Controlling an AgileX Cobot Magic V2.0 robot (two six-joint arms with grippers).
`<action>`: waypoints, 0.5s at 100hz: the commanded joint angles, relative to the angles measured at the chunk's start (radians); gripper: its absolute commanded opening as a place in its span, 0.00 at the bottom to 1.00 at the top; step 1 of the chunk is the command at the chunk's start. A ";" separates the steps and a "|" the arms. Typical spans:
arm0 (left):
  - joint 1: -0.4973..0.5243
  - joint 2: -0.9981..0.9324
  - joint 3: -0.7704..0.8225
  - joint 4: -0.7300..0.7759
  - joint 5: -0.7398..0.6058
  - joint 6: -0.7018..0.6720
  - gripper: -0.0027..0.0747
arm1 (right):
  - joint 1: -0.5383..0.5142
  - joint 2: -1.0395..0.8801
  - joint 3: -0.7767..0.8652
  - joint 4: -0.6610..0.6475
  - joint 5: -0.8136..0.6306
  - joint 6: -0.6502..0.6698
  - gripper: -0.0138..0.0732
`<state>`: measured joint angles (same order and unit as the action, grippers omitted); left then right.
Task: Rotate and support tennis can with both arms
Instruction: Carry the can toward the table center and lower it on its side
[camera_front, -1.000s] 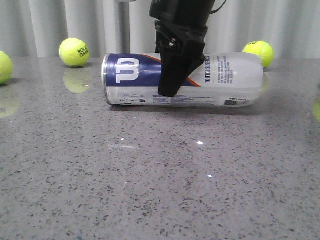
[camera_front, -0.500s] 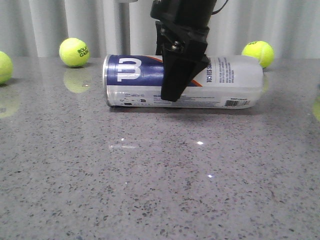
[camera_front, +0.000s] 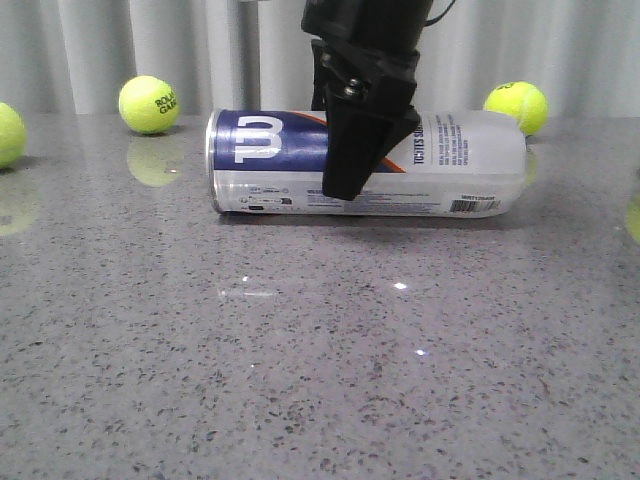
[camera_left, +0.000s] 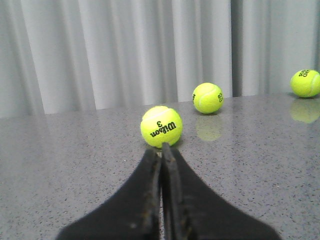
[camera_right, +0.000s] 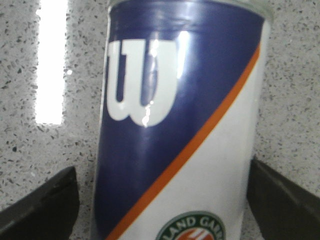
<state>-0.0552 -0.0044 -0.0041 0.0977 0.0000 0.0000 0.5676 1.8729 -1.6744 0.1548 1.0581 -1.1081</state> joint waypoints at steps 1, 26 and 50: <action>0.002 -0.038 0.047 -0.001 -0.077 -0.011 0.01 | -0.001 -0.078 -0.034 0.010 -0.015 -0.007 0.92; 0.002 -0.038 0.047 -0.001 -0.077 -0.011 0.01 | -0.001 -0.096 -0.034 0.009 -0.015 -0.007 0.92; 0.002 -0.038 0.047 -0.001 -0.077 -0.011 0.01 | -0.001 -0.096 -0.034 0.009 -0.038 -0.007 0.92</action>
<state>-0.0552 -0.0044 -0.0041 0.0977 0.0000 0.0000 0.5676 1.8364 -1.6761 0.1548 1.0587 -1.1081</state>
